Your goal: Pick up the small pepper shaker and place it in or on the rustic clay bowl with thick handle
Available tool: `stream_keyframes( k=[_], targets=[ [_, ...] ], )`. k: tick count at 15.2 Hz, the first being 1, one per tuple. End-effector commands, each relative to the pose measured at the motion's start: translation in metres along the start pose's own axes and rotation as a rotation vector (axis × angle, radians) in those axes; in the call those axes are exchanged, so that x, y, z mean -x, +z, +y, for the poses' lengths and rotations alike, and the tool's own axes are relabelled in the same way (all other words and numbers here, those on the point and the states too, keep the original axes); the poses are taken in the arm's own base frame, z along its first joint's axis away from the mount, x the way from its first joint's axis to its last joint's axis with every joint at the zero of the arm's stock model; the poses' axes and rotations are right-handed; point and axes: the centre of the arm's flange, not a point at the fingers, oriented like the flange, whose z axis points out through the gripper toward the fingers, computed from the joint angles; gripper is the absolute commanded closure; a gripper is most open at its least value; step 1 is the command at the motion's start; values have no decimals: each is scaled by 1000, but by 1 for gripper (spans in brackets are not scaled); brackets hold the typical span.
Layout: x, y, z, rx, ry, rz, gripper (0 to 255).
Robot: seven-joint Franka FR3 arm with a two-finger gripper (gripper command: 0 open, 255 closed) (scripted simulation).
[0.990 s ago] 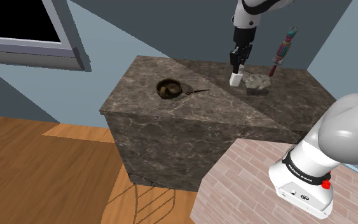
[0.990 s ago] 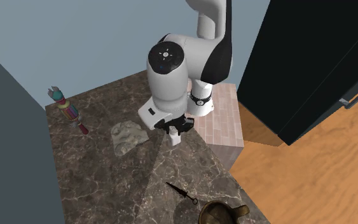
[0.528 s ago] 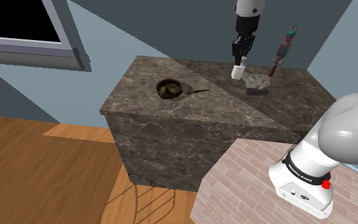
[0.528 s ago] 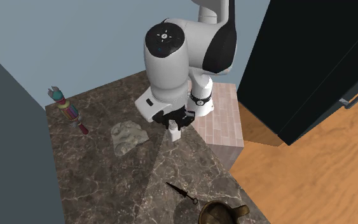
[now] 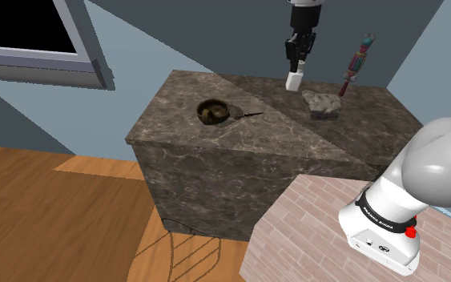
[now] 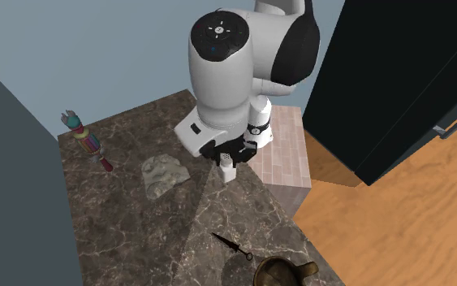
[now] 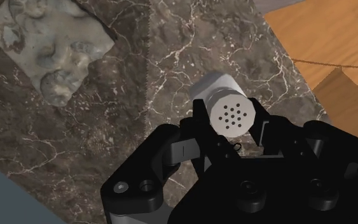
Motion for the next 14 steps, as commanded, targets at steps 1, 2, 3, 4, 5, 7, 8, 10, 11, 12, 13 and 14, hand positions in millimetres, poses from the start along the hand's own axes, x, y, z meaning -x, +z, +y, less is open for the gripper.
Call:
stream_keyframes(
  k=[1,2,3,4,5,7,8,10,11,12,13,14],
  targets=[
    [-17,-6,-16,-1,0,-1,255],
    [-27,-9,-24,-1,0,-1,255],
    [-36,-12,-33,-1,0,-1,255],
    [-46,-15,-41,-1,0,-1,255],
    [-56,-18,-49,-1,0,-1,255],
    [-76,-24,-66,-1,0,-1,255],
    [-86,-26,-74,-1,0,-1,255],
    [-105,-32,-91,-1,0,-1,255],
    [-115,-35,-99,-1,0,-1,255],
    [-125,-38,-107,-1,0,-1,255],
    [-135,-41,-116,-1,0,-1,255],
    [-145,-44,-124,-1,0,-1,255]
  ],
)
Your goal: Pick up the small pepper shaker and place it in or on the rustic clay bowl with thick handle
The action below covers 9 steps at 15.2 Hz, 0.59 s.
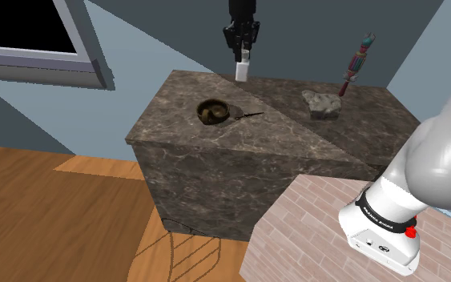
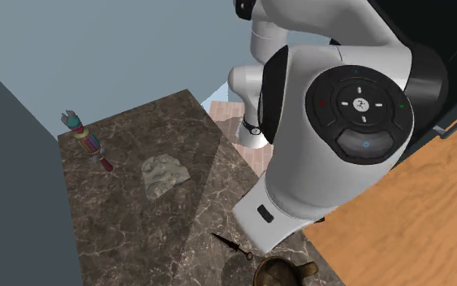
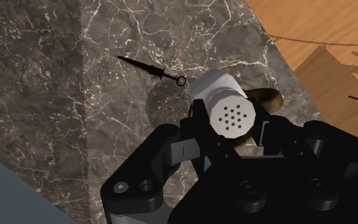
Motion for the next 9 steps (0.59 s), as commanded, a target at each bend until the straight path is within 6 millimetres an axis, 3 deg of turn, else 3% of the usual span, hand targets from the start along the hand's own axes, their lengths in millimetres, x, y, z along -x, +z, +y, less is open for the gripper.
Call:
stream_keyframes(
  k=[1,6,9],
  targets=[
    [-23,-8,-18,-1,0,0,255],
    [-76,-24,-62,-1,0,0,255],
    [-78,-8,-62,-1,0,0,255]
  ],
)
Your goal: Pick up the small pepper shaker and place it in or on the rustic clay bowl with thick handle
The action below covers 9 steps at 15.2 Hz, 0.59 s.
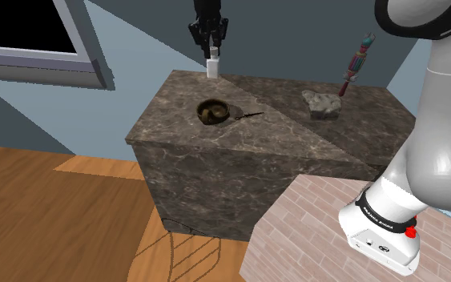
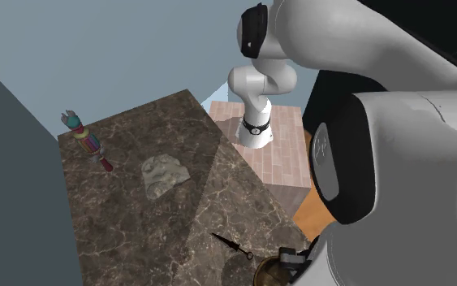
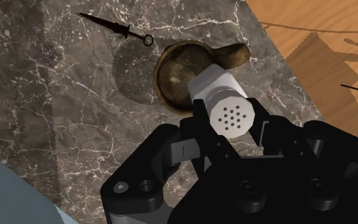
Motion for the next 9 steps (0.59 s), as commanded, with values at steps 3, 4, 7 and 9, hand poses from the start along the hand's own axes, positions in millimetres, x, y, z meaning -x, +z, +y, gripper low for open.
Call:
stream_keyframes(
  k=[3,4,7,9],
  targets=[
    [-5,20,-1,0,0,1,255],
    [-6,26,-1,0,0,1,255],
    [-8,41,-1,0,0,1,255],
    [-9,52,-1,0,0,1,255]
  ],
)
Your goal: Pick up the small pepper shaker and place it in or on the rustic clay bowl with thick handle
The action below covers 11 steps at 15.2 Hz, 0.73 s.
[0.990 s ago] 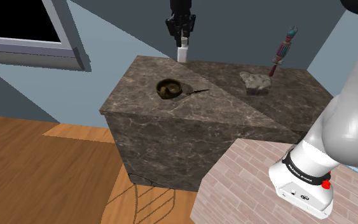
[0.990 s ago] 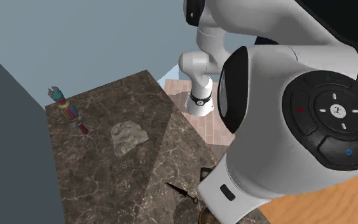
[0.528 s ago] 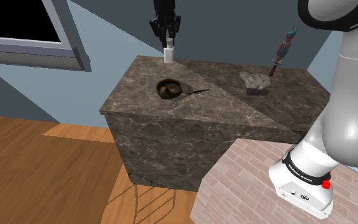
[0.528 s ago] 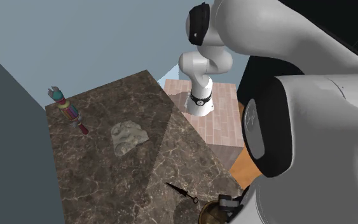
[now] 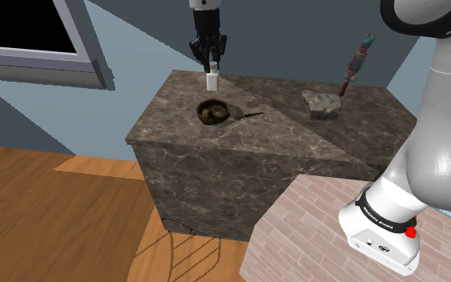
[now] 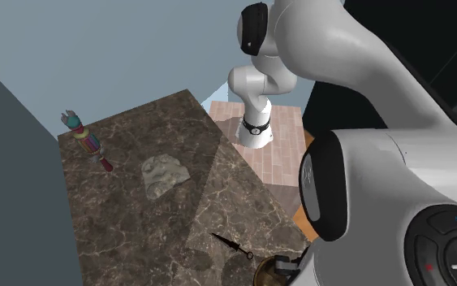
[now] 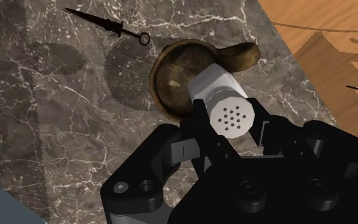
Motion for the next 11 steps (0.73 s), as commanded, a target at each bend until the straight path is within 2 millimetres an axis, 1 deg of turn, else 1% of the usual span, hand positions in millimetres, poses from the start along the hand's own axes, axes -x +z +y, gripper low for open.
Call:
stream_keyframes(
  k=[1,8,11],
  targets=[
    [-3,11,0,0,0,1,255],
    [-8,47,0,0,0,1,255],
    [-8,47,0,0,0,1,255]
  ],
)
